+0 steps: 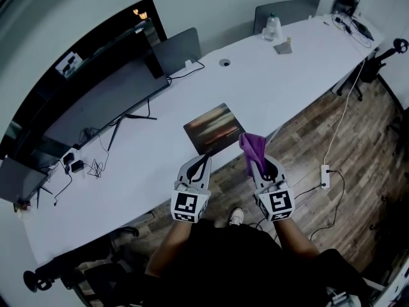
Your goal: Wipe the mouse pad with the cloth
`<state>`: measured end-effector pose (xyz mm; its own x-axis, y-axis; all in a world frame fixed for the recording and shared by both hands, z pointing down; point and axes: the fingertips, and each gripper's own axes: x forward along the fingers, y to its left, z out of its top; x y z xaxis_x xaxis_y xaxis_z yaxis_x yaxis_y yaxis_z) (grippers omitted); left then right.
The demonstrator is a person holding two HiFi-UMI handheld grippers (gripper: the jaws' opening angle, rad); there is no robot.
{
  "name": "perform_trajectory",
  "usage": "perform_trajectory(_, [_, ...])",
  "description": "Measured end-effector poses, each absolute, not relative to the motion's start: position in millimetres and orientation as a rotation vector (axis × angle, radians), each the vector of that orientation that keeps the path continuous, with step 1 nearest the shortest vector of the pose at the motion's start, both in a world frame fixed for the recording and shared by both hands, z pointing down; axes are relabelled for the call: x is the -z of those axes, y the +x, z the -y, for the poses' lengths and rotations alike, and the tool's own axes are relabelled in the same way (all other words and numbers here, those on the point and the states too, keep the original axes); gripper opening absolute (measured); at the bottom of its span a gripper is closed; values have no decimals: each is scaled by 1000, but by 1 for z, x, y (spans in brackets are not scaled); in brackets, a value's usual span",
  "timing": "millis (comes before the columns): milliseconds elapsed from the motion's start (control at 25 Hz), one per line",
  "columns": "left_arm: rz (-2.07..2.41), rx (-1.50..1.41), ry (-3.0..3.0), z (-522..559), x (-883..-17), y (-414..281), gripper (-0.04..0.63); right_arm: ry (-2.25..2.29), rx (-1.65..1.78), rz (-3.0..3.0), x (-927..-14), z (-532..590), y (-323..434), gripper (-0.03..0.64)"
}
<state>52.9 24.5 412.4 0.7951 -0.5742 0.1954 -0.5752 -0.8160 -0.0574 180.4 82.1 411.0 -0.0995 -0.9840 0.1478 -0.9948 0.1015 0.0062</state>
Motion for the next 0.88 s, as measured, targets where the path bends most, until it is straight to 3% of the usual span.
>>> perform_trajectory(320, [1038,-319,2924,3,-414,41,21,1908,-171,2329,-423,-43,159,67])
perform_trajectory(880, [1230,-343,2797,95,-432,-43,21,1714,-189,2383,-443,52,97,67])
